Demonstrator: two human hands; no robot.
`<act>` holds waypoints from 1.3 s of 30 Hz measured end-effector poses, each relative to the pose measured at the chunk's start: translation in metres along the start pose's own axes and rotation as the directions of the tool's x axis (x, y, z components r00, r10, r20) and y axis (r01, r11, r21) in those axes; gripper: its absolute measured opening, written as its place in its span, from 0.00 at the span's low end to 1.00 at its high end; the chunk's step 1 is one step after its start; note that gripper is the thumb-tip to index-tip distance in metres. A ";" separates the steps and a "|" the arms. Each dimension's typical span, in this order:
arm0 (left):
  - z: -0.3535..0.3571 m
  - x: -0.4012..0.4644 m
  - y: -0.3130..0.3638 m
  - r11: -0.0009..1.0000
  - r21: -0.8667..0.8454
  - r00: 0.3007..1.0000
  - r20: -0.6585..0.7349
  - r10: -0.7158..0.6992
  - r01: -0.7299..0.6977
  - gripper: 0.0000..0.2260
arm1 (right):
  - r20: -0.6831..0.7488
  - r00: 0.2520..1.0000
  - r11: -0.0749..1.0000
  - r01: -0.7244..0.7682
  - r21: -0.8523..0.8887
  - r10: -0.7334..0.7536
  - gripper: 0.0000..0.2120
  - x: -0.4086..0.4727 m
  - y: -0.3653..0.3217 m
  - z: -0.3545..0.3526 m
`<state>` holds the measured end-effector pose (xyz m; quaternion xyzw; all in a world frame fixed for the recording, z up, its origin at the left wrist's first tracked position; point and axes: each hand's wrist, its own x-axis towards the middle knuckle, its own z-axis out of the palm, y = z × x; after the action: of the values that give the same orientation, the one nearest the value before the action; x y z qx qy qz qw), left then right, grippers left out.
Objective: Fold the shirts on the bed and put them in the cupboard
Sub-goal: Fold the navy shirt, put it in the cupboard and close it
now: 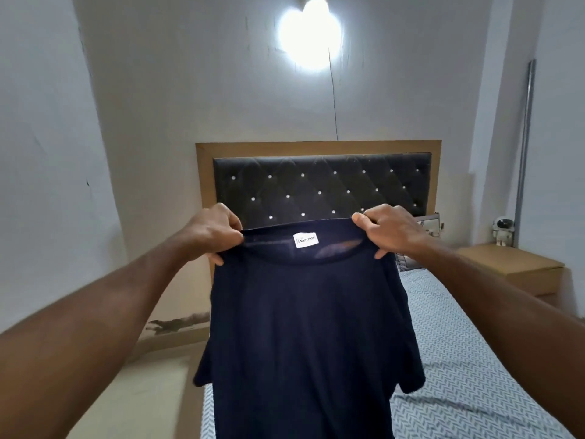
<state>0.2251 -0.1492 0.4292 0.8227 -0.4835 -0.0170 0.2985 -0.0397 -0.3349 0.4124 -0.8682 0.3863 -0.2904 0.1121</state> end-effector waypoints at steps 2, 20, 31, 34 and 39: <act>0.002 0.001 -0.001 0.994 -0.112 0.997 -0.077 -0.008 -0.001 0.12 | -0.006 0.997 0.997 0.071 0.029 -0.071 0.25 -0.001 0.001 0.002; 0.074 -0.008 -0.011 0.881 -0.460 0.943 0.232 0.240 -0.111 0.19 | 0.042 0.967 0.927 0.228 0.298 -0.251 0.06 0.018 -0.026 0.022; 0.133 -0.012 -0.023 0.822 -0.569 0.926 0.327 0.190 0.032 0.09 | 0.006 0.974 0.785 0.178 0.594 -0.226 0.04 0.006 -0.038 0.016; 0.140 -0.019 -0.024 0.815 -0.577 0.863 0.440 0.251 0.057 0.14 | 0.028 0.968 0.767 0.180 0.617 -0.250 0.04 0.003 -0.043 0.017; 0.141 -0.021 -0.038 0.685 -0.720 0.944 0.290 0.159 0.106 0.09 | -0.007 0.966 0.832 0.227 0.507 -0.259 0.05 0.002 -0.036 0.019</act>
<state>0.1994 -0.1860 0.2893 0.6144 -0.4915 -0.3401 0.5149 -0.0054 -0.3131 0.4131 -0.8593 0.1801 -0.3659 0.3086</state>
